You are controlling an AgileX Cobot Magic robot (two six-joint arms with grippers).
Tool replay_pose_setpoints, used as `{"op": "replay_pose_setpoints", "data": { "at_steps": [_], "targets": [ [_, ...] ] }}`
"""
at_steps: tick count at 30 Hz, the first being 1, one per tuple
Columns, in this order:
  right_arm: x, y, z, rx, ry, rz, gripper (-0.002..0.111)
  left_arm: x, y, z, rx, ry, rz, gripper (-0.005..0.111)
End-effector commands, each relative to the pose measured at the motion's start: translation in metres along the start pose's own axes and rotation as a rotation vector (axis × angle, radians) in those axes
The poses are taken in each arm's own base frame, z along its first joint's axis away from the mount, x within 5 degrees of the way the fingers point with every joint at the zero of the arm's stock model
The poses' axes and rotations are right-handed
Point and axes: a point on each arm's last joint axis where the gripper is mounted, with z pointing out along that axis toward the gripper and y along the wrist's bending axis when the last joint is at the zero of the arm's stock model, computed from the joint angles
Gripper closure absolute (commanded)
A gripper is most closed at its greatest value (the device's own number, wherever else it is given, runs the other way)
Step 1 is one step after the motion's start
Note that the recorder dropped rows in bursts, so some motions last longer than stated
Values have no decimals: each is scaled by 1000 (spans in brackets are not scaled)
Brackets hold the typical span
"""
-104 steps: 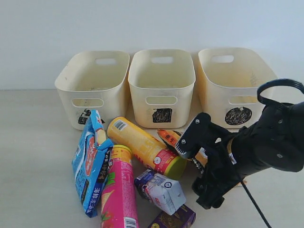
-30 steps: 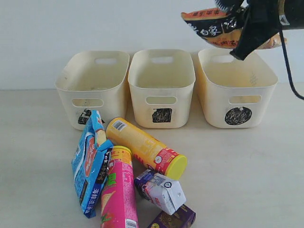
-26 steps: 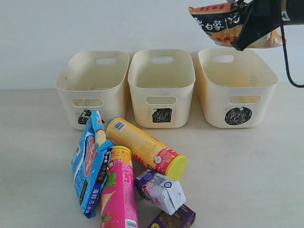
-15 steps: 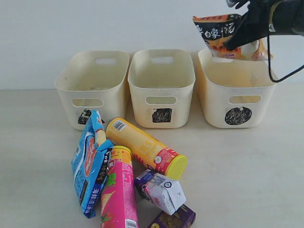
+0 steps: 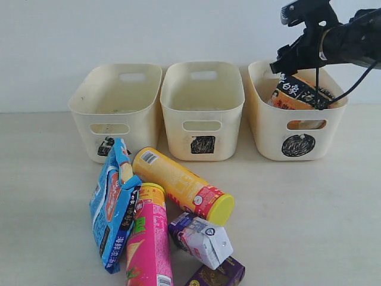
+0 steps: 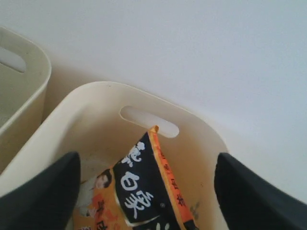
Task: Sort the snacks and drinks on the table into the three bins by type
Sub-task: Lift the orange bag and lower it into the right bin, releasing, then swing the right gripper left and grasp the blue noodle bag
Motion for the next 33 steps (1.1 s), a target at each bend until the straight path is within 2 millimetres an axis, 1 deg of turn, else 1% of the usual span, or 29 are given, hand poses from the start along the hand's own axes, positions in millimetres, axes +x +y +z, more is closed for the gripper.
{"op": "replay_pose_setpoints", "data": {
  "at_steps": [1,4,5,6,8,10,13,14,16,19,23,25,26,29,31,33],
  "targets": [
    [-8,-12,-10,61,10,68,36,0,0,0,-2,-8,-2,103],
    [-13,-19,-20,116,41,157,36,0,0,0,-2,-8,-2,103],
    [-13,-18,-23,132,60,177,36,0,0,0,-2,-8,-2,103],
    [-15,-20,-28,161,87,166,37,0,0,0,-2,-8,-2,103],
    [-17,-15,-34,185,135,82,42,0,0,0,-2,-8,-2,103],
    [-19,-7,-41,201,211,-49,55,0,0,0,-2,-8,-2,103],
    [-16,7,-49,180,335,-198,83,0,0,0,-2,-8,-2,103],
    [-16,12,-52,165,366,-223,93,0,0,0,-2,-8,-2,103],
    [-15,17,-57,129,412,-231,108,0,0,0,-2,-8,-2,103],
    [-17,23,-67,25,452,-195,108,0,0,0,-2,-8,-2,103],
    [-26,36,-88,-180,457,-126,108,0,0,0,-2,-8,-2,103],
    [-30,44,-99,-305,455,-92,108,0,0,0,-2,-8,-2,103],
    [-32,47,-103,-352,451,-92,108,0,0,0,-2,-8,-2,103],
    [-38,60,-112,-502,427,-14,108,0,0,0,-2,-8,-2,103],
    [-39,73,-119,-582,405,-4,108,0,0,0,-2,-8,-2,103],
    [-38,84,-124,-608,387,-23,108,0,0,0,-2,-8,-2,103]
  ]
}}
